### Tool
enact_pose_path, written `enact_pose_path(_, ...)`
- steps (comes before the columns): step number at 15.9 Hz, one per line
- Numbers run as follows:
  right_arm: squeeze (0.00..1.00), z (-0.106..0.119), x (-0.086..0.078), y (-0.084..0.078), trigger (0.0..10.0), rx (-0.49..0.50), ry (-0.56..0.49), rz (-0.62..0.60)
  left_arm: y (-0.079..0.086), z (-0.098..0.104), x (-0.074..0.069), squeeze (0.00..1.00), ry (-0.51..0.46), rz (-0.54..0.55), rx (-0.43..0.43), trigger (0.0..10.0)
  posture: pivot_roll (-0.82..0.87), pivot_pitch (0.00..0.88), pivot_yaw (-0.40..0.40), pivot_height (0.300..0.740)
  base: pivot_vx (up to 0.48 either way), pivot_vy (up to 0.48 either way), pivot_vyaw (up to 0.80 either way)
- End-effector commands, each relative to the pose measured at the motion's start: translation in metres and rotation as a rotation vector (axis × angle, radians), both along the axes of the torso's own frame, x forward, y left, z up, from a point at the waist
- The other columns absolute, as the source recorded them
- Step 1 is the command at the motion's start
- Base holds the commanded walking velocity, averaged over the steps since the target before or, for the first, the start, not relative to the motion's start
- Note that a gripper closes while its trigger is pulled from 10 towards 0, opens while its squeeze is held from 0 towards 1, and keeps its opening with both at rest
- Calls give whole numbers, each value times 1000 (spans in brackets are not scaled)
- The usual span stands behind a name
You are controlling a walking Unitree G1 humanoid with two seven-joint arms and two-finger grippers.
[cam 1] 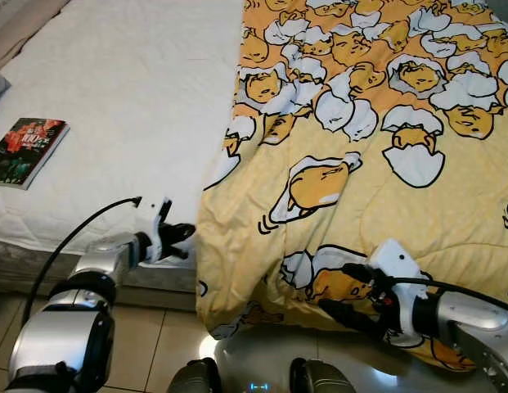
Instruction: Clean up the room
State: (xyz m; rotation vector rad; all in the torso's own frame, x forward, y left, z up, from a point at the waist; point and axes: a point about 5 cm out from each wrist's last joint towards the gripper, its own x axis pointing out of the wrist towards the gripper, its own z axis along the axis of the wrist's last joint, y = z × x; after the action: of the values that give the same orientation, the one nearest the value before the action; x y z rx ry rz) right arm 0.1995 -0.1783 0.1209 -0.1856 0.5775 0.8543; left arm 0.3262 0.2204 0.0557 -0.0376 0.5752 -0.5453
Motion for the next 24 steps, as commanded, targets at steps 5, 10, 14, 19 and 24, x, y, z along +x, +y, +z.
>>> enact_pose_path(5, 0, -23, -2, 2, 10000, -19, -33, -304, -15, 5, 1, 0, -179, 5, 29, 10000, -224, 81, 129, 740, 0, 0, 0)
enact_pose_path(10, 0, -37, 10, 10, 10000, 31, -110, -611, -35, 48, -22, 0, -459, 122, 60, 10000, -157, 0, 90, 740, 0, 0, 0)
enact_pose_path(14, 0, -41, 7, 18, 10000, 49, -119, -678, -28, 59, -57, 0, -469, 245, 115, 10000, -129, 0, 62, 740, 0, 151, 0)
enact_pose_path(19, 0, -46, 8, 17, 10000, 46, -112, -722, -20, 59, -102, 0, -390, 310, 205, 10000, -88, 0, 21, 740, 0, 362, 0)
enact_pose_path(24, 0, -50, 6, 18, 10000, 48, -109, -750, -16, 62, -109, 0, -362, 336, 237, 10000, -82, 0, 28, 740, 0, 353, -631)
